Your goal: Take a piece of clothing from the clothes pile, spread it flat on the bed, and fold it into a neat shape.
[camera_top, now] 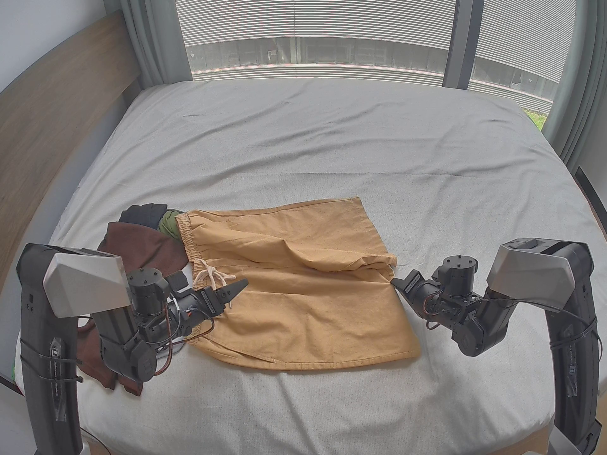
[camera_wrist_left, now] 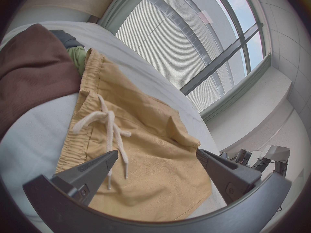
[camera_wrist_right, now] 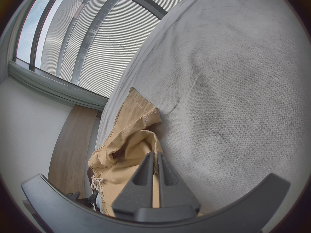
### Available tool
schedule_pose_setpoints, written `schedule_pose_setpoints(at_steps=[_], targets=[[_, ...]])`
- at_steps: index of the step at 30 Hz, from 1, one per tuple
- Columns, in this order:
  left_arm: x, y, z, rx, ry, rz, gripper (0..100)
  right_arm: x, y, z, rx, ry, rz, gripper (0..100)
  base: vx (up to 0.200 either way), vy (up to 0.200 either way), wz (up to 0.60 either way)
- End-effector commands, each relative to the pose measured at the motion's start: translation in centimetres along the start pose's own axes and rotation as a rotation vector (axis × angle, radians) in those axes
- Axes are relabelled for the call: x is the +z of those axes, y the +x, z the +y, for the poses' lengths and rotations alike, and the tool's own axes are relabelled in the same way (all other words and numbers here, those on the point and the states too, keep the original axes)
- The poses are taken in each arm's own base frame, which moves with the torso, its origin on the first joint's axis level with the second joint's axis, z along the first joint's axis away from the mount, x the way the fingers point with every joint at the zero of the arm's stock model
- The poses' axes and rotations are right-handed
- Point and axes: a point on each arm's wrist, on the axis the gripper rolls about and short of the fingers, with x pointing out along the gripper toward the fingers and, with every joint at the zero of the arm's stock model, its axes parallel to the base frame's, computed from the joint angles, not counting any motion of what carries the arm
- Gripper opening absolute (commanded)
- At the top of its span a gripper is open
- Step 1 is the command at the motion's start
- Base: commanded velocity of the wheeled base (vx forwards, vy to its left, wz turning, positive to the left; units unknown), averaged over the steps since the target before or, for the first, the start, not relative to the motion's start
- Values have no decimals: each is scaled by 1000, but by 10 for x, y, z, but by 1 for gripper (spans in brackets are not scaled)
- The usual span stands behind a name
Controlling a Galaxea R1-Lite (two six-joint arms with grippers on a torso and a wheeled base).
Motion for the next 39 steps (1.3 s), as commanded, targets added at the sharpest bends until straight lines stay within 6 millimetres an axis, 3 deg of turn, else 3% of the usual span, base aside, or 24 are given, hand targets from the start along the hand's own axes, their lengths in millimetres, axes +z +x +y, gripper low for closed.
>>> schedule_pose_setpoints(at_steps=[1,17,29,39], targets=[[-10,1,9,23,-16,27,100,-1,0,0,1,-1,2,0,0,0,0],[-28,1,41,124,-59,60,100,13,-4,3,17,-24,-39,0,0,0,0],[-28,1,42,128,-60,58,100,16,-5,2,21,-25,-50,0,0,0,0],[-28,1,42,129,-60,56,100,36,-6,-7,4,-60,-101,0,0,0,0]])
